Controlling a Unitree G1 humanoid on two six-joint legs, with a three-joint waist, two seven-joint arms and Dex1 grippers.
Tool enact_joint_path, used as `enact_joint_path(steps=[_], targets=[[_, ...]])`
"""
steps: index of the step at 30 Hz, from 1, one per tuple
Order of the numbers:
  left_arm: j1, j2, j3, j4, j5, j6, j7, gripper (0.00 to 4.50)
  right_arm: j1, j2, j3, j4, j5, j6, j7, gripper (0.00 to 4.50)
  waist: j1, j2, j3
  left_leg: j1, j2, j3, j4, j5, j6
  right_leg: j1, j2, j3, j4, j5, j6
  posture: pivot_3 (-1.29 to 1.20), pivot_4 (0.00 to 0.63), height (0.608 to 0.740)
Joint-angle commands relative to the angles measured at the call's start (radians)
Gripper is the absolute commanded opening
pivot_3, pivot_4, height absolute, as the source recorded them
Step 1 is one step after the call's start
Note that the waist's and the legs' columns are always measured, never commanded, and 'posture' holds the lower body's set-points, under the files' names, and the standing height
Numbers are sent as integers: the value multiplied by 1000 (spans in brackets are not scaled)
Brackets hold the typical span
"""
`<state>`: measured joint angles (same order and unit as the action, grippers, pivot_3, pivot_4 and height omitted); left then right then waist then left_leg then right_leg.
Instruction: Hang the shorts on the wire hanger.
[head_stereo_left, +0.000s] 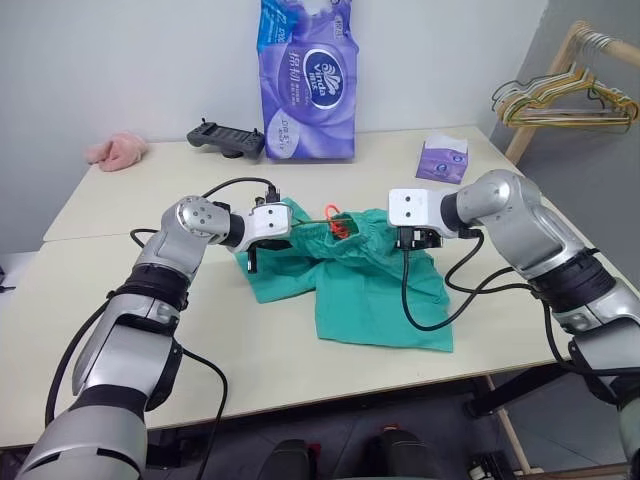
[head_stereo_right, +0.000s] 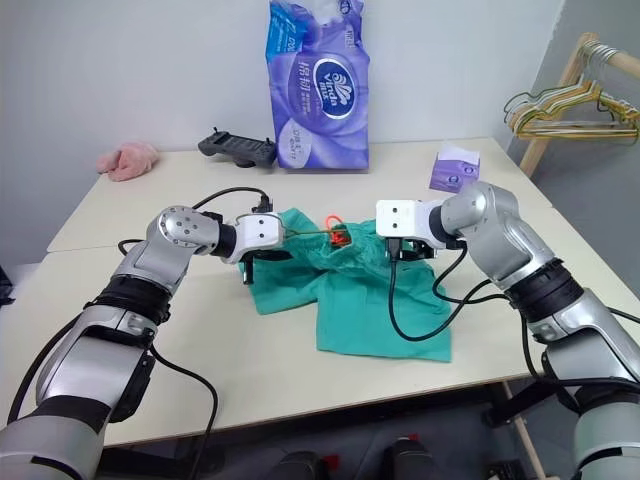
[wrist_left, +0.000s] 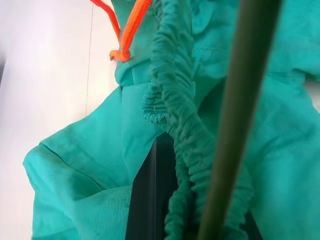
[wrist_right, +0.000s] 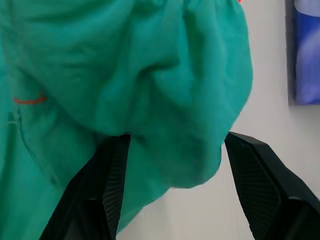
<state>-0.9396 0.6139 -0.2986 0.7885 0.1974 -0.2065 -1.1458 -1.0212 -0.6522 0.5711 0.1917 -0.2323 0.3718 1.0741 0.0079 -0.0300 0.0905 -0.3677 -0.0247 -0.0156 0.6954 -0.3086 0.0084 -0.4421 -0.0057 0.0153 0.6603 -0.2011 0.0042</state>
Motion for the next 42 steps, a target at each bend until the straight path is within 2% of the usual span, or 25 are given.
enact_joint_path(steps=[1, 17, 21, 26, 36, 42], targets=[[-5, 11, 18, -55, -9, 2, 1, 0, -76, 42, -14, 24, -55, -47, -19, 3140, 0, 0, 0, 0, 0, 0, 0, 0, 0, 0, 0, 0, 0, 0, 0, 74, 52, 740], [5, 13, 22, -75, -10, 16, 13, 0, -55, 144, -3, 146, -135, -127, -6, 3140, 14, 0, 0, 0, -1, -1, 0, 0, 0, 0, -2, 0, 1, 0, 0, 90, 42, 740], [9, 13, 23, -75, -11, 16, 15, 0, -52, 157, -19, 145, -136, -126, -2, 1933, 14, 0, 0, 0, -1, -1, 0, 0, 0, 0, -2, 0, 1, 0, 0, 89, 45, 740], [12, 13, 22, -76, -11, 16, 17, 0, -47, 158, -28, 139, -138, -129, -7, 79, 15, 0, 0, 0, -1, -1, 0, 0, 0, 0, -2, 0, 1, 0, 0, 88, 40, 740], [0, 11, 28, -46, -9, -47, 47, 0, -42, 180, -62, 131, -132, -126, -60, 30, 15, 0, 0, 0, -1, -1, 0, 0, 0, 0, -2, 0, 1, 0, 0, 92, 38, 740], [36, 14, 76, -138, -124, 40, -65, 1670, -14, 178, -97, 82, -130, -95, -87, 0, 15, 0, 0, 0, -1, -1, 0, 0, 0, 0, -2, 0, 1, 0, 0, 84, 22, 740]])
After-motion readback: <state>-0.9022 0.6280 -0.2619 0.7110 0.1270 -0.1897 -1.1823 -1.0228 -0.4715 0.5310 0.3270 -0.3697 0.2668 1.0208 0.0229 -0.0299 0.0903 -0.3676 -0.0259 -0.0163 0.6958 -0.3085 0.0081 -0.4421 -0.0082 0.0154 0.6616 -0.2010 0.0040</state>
